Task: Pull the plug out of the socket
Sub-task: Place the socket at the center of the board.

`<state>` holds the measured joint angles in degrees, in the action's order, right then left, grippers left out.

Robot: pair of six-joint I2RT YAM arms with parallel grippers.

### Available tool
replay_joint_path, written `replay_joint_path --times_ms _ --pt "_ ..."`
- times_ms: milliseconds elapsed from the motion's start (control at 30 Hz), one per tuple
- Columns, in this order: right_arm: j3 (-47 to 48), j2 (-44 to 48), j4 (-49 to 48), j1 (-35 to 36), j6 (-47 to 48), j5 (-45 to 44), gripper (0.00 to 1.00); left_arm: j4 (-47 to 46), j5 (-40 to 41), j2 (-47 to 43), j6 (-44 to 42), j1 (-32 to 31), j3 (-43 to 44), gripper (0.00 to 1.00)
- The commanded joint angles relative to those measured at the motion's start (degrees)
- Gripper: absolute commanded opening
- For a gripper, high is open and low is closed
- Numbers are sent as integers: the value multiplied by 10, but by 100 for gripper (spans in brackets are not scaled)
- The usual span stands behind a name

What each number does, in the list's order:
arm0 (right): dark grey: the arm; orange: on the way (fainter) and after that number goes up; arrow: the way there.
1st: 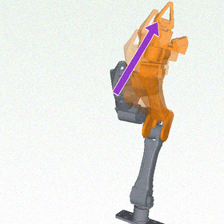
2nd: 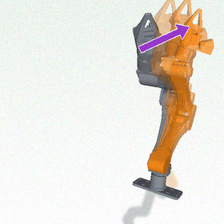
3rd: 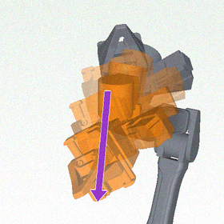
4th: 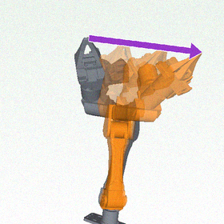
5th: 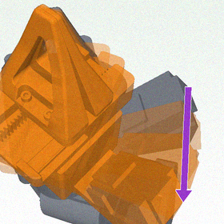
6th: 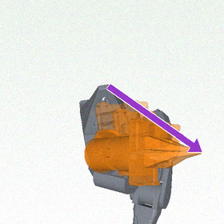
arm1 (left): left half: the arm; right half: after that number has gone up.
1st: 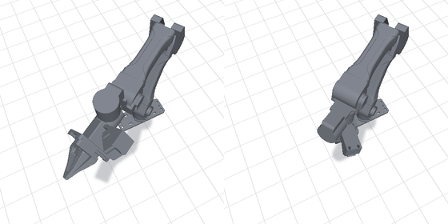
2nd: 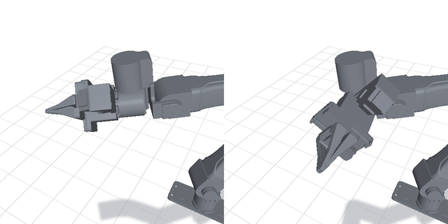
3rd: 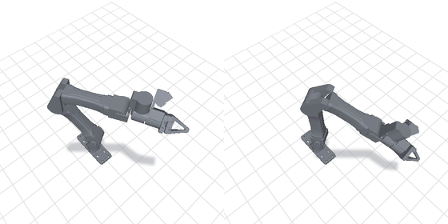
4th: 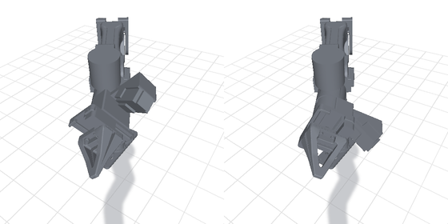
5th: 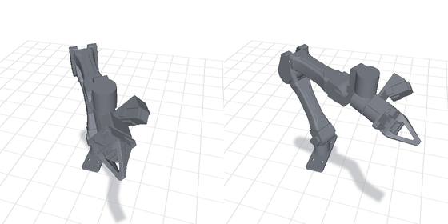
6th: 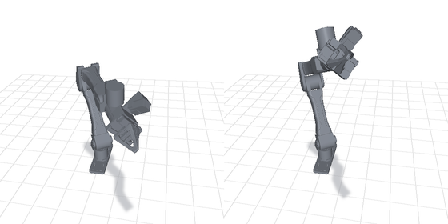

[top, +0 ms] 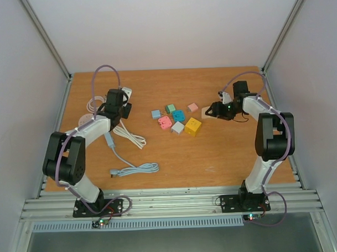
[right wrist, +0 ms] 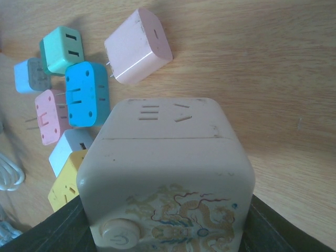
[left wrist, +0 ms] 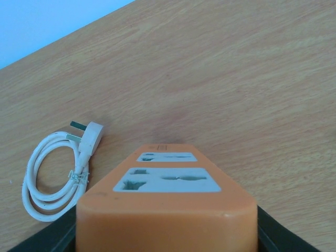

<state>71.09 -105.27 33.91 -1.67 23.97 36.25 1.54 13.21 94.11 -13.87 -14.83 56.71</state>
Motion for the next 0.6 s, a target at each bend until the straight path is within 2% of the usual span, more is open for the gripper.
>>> replay_joint_path --times_ms 0,133,333,500,567 --pt "22 -13 4 -1 -10 11 10 49 -2 9 14 7 9 40" --pt "26 -24 8 -1 -11 9 21 86 -11 -1 24 10 1 48" --pt "30 -31 12 -1 -11 12 34 124 -35 -12 38 21 -15 68" --pt "30 -31 13 -1 -12 16 36 151 -59 -17 43 23 -12 87" --pt "31 -31 14 -1 -12 19 37 157 -64 -18 44 24 -12 91"
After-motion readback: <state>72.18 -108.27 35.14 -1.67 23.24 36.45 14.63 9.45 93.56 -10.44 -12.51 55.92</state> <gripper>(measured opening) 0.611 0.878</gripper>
